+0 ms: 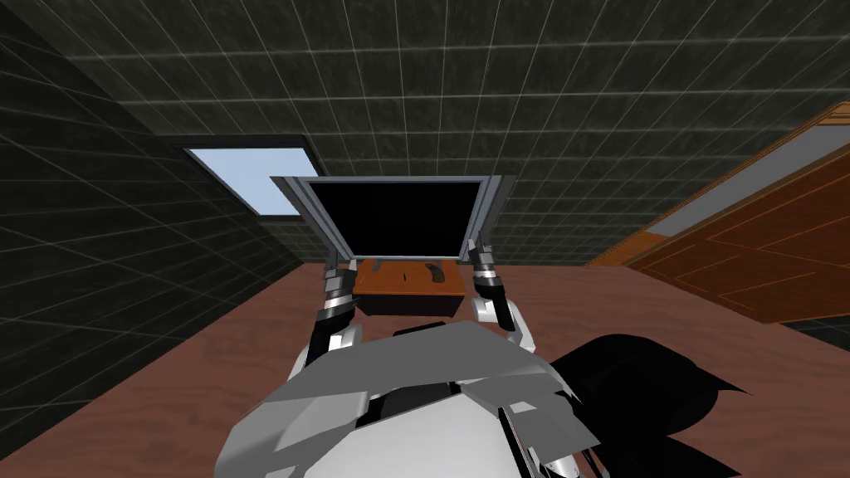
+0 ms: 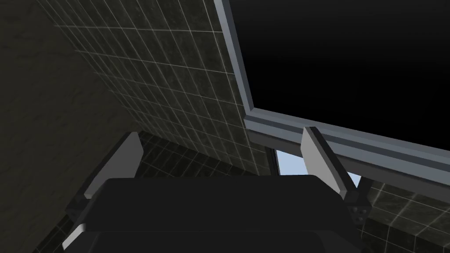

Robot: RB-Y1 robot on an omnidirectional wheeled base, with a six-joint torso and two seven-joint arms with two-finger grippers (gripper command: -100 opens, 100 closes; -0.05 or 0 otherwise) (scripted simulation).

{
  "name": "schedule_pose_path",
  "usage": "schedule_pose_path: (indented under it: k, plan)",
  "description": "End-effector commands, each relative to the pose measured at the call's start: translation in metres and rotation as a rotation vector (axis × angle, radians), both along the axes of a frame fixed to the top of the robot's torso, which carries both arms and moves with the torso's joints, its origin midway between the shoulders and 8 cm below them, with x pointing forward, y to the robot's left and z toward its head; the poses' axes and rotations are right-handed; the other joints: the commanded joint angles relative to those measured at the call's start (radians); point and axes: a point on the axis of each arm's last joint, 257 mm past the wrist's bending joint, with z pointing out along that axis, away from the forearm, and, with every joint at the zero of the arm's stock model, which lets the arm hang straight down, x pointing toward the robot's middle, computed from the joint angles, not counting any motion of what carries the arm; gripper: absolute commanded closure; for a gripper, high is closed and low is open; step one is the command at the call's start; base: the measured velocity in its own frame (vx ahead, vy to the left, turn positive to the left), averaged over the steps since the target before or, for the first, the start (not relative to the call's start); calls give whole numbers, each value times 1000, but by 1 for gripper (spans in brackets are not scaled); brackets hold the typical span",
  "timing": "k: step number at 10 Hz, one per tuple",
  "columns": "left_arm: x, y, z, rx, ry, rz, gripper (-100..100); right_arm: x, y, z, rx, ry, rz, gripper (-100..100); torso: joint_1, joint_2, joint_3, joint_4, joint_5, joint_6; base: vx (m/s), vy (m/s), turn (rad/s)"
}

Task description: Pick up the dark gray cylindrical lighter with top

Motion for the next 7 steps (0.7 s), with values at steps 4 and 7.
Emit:
schedule_pose_path:
  k: [4, 7]
  plan:
    - [4, 8, -37, 39, 122, -49, -100, 0, 0, 0, 0, 0, 0, 0, 0, 2, 1, 0, 0, 0, -28, -8, -105]
    - [5, 28, -84, -1, 267, -60, -100, 0, 0, 0, 0, 0, 0, 0, -1, 4, 2, 1, 0, 0, -50, -16, -197]
